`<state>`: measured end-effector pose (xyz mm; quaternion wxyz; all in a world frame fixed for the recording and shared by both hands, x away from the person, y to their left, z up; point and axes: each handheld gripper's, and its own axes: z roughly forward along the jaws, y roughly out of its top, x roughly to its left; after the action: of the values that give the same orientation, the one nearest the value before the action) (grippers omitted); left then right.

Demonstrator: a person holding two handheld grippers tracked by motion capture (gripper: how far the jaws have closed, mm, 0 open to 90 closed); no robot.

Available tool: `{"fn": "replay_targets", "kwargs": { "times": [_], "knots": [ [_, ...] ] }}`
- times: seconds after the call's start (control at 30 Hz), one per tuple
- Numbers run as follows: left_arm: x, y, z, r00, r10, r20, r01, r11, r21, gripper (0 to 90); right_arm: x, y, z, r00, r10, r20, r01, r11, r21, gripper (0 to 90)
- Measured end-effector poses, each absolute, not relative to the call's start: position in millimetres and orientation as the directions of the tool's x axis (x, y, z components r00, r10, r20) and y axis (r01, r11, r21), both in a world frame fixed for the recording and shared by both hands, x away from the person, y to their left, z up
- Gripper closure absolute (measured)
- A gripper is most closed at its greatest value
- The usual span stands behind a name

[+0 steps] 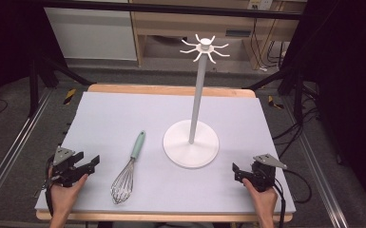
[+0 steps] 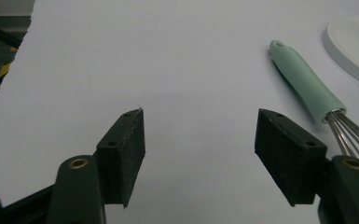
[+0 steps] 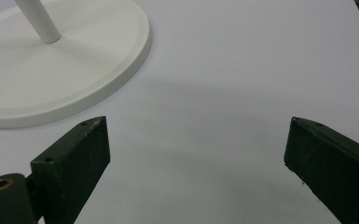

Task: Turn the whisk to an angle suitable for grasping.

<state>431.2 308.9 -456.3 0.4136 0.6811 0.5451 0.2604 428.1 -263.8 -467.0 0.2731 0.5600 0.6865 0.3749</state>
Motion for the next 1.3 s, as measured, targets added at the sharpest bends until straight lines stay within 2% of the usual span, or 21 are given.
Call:
{"fn": "replay_targets", "kwargs": {
  "times": [0.43, 1.3],
  "knots": [
    [430, 300, -448, 0.308, 0.945, -0.110, 0.534, -0.076, 0.842, 34.3, 425, -267, -467, -0.222, 0.974, 0.043, 0.572, 0.094, 0.815, 7.4],
    [430, 266, -428, 0.400, 0.913, -0.079, 0.514, -0.153, 0.844, 34.0, 426, -262, -468, -0.242, 0.970, 0.031, 0.579, 0.119, 0.806, 7.4]
  ]
}}
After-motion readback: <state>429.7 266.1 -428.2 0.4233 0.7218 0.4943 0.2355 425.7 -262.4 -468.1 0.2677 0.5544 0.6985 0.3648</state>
